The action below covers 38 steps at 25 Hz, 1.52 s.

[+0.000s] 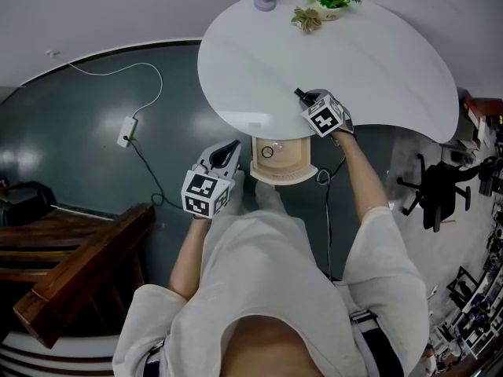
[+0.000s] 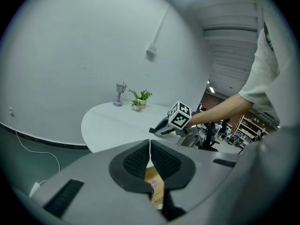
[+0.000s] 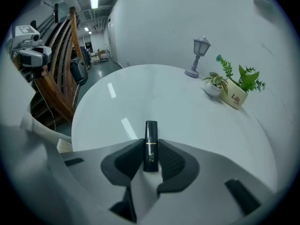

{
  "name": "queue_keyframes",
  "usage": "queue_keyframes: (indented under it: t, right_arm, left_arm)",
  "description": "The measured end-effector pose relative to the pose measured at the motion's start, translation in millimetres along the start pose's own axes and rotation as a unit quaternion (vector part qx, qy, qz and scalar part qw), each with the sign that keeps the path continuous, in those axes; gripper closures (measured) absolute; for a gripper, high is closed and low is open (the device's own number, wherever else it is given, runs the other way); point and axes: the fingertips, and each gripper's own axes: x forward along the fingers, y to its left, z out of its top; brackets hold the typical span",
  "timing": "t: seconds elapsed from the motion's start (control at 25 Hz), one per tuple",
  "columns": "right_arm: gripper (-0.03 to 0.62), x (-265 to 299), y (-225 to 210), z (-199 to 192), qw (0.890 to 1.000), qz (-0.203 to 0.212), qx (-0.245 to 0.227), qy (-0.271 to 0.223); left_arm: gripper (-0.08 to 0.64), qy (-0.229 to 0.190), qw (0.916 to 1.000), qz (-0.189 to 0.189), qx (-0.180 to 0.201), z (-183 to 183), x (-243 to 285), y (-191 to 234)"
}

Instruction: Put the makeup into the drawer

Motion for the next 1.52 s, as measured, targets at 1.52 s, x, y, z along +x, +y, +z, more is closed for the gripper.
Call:
queue_keyframes:
  t: [1.52]
  right_arm:
    - [0.502, -32.9, 192.1, -75.5, 0.961, 0.096, -0.26, 0.001]
  left_arm:
    - [0.546, 0.025, 0.9993, -0.027, -0.005, -40.3, 10.6, -37.0]
